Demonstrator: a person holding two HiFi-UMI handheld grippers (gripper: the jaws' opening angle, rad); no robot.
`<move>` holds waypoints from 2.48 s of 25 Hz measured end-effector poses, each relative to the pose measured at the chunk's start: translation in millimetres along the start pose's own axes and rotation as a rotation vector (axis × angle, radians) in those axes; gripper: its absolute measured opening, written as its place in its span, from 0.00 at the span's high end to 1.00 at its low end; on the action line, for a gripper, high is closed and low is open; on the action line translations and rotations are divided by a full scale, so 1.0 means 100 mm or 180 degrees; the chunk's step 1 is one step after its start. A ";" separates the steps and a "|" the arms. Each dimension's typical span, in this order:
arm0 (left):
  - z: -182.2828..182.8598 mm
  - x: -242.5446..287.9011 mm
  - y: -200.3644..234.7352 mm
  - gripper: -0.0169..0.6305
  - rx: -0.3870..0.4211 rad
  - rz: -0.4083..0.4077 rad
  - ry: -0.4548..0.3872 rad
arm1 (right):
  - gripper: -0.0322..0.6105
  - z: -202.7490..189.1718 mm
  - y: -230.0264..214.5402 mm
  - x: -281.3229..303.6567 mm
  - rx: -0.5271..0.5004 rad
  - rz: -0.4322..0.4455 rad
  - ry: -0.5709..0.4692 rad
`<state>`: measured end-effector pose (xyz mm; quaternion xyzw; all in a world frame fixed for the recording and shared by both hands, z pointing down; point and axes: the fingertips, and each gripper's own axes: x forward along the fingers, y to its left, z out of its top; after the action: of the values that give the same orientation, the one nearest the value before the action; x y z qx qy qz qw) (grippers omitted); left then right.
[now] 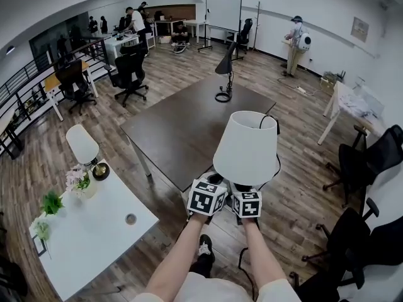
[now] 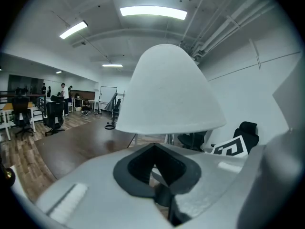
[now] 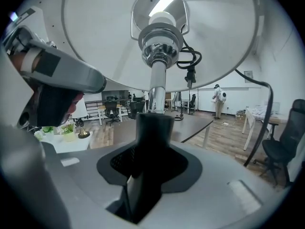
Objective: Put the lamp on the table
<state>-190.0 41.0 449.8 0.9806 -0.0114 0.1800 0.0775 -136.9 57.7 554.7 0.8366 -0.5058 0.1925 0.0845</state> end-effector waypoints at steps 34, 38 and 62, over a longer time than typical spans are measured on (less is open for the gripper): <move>1.02 1.77 1.83 0.97 0.0117 -0.0100 -0.0103 | 0.71 1.10 -1.09 2.77 0.0009 0.0001 -0.0082; 1.04 1.78 2.00 0.97 0.0127 -0.0032 -0.0132 | 0.71 1.16 -1.05 3.03 -0.0055 0.0070 -0.0111; 1.33 3.25 1.99 0.97 0.0001 0.0428 -0.0044 | 0.71 0.99 -2.25 4.01 -0.0693 0.0527 -0.0014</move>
<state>150.6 -174.3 471.8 0.9788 -0.0778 0.1780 0.0649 250.5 -194.9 639.8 0.7783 -0.5912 0.1409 0.1576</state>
